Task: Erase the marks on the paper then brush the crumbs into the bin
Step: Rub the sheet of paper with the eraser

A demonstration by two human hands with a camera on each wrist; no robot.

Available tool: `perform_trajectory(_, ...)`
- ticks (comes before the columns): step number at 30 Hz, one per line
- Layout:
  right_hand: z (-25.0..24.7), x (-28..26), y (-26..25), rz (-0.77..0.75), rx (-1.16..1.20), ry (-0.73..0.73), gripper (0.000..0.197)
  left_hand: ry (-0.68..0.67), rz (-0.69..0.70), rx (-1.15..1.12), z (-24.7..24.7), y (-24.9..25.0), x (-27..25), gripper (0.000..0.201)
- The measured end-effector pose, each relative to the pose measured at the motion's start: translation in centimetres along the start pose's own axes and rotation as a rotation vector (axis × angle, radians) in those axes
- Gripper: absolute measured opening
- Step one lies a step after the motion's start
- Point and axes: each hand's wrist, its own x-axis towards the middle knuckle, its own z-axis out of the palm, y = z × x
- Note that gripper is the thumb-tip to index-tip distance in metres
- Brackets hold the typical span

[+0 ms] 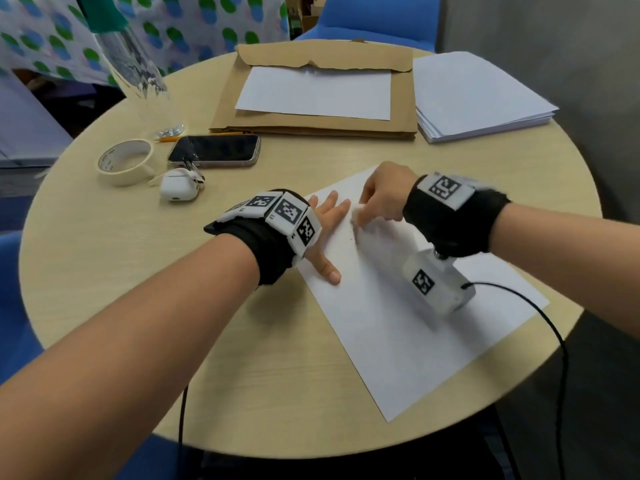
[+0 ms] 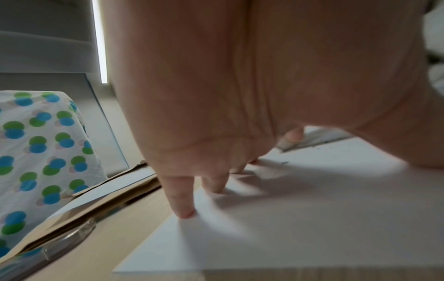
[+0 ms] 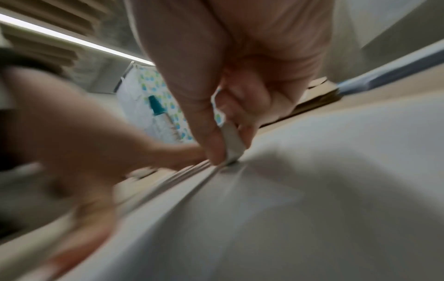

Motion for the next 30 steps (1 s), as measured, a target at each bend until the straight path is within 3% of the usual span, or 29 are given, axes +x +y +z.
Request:
perform_trajectory(2, 1.2, -1.0, 0.2, -0.053, -0.032, -0.048, 0.017, 0.003, 0.004, 0.002, 0.1, -0.1, 0.2, 0.132)
perform_trajectory(6, 1.5, -2.8, 0.2, -0.092, -0.05, -0.324, 0.017, -0.014, 0.011, 0.013, 0.0, 0.1, 0.3, 0.133)
perform_trajectory(8, 0.3, -1.8, 0.2, -0.04, -0.038, -0.292, 0.013, -0.025, 0.009, 0.024, -0.2, 0.3, 0.2, 0.131)
perform_trajectory(11, -0.8, -0.1, 0.3, 0.005, 0.035, -0.109, 0.022, -0.018, 0.009, 0.032, -0.2, 0.4, 0.0, 0.129)
perform_trajectory(14, 0.5, -0.9, 0.9, -0.038, -0.001, -0.049, 0.016, -0.011, 0.012, 0.021, -0.1, 0.2, 0.0, 0.13)
perform_trajectory(20, 0.5, -2.3, 1.3, -0.059, -0.035, -0.289, 0.015, -0.022, 0.038, 0.024, -0.3, 0.4, 0.0, 0.132)
perform_trajectory(26, -0.1, -0.4, 0.4, -0.043, -0.073, -0.042, 0.016, -0.018, 0.029, 0.017, -0.4, 0.5, -0.2, 0.131)
perform_trajectory(30, 1.4, -2.9, 1.6, -0.093, -0.074, -0.269, 0.019, -0.023, 0.044, 0.007, -0.5, 0.4, -0.2, 0.13)
